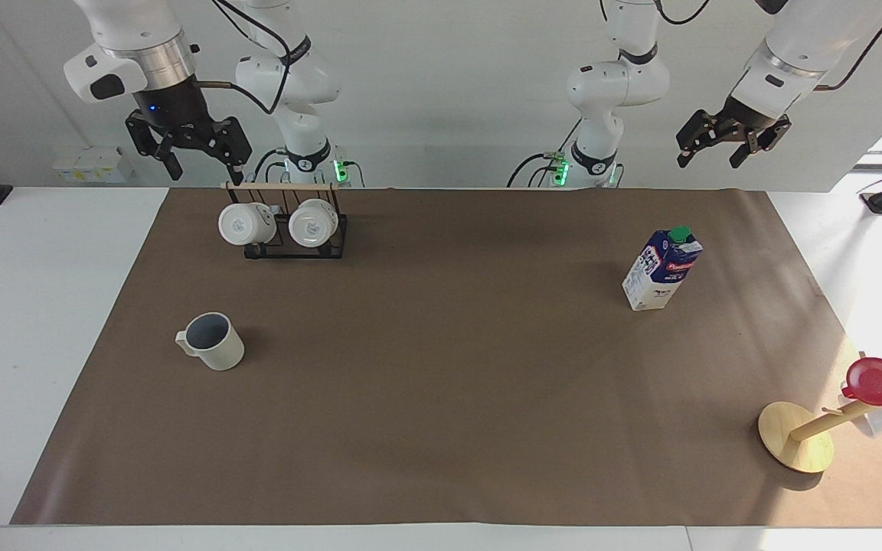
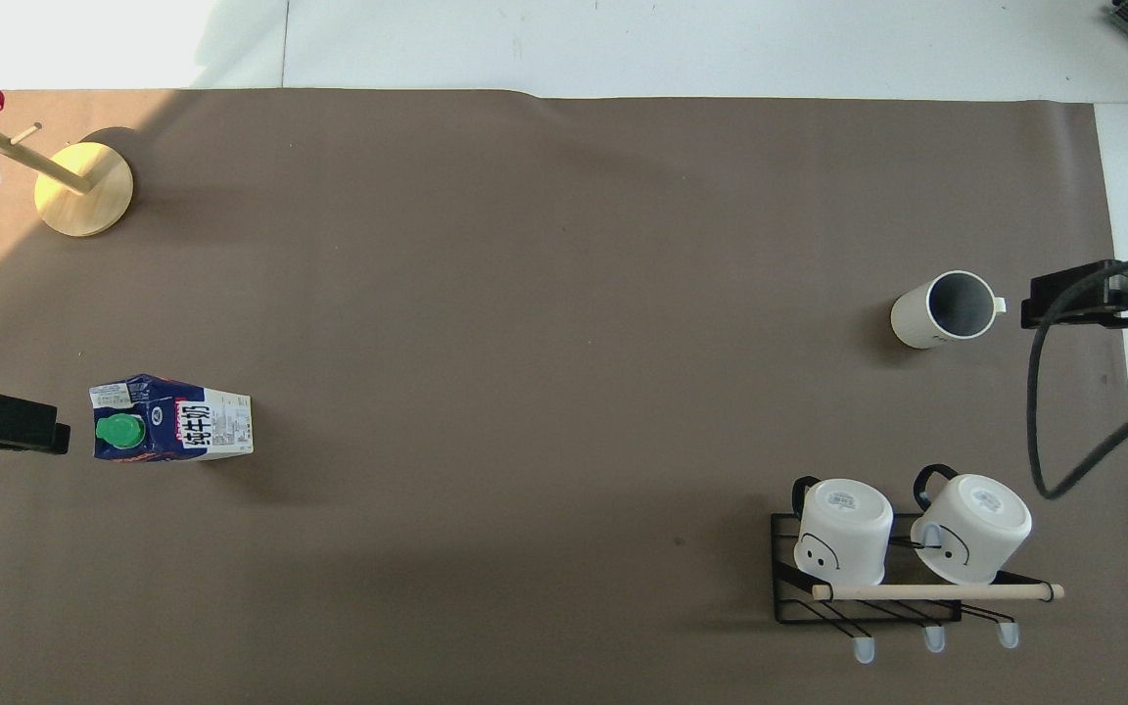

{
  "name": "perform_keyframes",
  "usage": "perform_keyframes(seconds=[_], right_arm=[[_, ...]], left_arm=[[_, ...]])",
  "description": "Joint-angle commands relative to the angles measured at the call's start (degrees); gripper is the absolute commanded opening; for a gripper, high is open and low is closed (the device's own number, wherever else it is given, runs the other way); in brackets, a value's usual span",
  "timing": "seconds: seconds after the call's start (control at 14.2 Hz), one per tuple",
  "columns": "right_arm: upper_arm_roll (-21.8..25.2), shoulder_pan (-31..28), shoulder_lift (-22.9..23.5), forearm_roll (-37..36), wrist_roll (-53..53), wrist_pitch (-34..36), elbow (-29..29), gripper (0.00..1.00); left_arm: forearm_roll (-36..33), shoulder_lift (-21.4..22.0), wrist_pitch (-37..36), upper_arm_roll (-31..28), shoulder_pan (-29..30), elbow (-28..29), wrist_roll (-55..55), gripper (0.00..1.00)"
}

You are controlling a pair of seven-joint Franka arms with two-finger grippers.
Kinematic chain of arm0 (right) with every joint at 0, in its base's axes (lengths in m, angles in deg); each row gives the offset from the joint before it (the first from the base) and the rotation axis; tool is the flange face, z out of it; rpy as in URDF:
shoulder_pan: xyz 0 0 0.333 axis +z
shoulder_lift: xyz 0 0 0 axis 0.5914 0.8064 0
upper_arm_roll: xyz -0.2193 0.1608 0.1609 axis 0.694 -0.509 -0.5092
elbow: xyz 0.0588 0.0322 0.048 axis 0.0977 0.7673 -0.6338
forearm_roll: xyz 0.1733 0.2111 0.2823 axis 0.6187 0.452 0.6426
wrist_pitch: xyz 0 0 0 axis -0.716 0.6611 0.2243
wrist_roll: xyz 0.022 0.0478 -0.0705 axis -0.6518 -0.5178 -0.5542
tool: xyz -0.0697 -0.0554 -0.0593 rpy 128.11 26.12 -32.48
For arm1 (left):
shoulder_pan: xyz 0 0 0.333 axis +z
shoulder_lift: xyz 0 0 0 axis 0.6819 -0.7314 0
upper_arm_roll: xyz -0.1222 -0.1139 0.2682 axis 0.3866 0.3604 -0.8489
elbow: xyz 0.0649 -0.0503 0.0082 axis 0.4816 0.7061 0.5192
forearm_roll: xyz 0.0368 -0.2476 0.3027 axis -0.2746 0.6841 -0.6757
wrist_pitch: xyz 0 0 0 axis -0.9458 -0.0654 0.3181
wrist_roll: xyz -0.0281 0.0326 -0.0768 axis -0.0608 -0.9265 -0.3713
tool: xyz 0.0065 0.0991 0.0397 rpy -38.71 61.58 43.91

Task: Place cup and milk on table
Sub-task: 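Reach the right gripper down and grasp the black mug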

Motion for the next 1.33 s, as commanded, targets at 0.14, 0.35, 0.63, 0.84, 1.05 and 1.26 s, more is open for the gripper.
perform_keyframes(seconds=[0.14, 0.35, 0.63, 0.84, 1.05, 1.26], right_arm=[[0.0, -0.98, 3.97, 0.2, -1.87, -6.98, 3.36, 1.0], [0.0, -1.77, 5.39, 0.19, -2.05, -16.02, 10.64, 1.0], [0.0, -3.52, 8.9, 0.19, -5.21, -23.77, 16.19, 1.0], [0.09, -4.15, 9.26, 0.01, -6.26, -30.19, 20.85, 1.0], [0.0, -4.76, 11.71, 0.01, -6.71, -33.88, 22.7, 1.0], [0.09, -4.85, 13.3, -0.34, -6.88, -38.28, 25.16, 1.0]], left_arm=[[-0.42, -0.19, -0.89, 0.21, 0.38, -0.89, 0.31, 1.0], [-0.42, -0.19, -0.54, 0.21, 0.38, -0.89, 0.31, 1.0], [-0.42, -0.19, -0.72, 0.21, -0.06, -0.89, 0.39, 1.0], [-0.51, -0.19, -0.46, 0.13, 0.56, -0.89, 0.39, 1.0], [-0.77, -0.37, 0.59, 0.13, 1.26, -0.89, 0.39, 1.0], [-0.77, -0.37, 1.22, 0.13, 1.35, -0.89, 0.39, 1.0]])
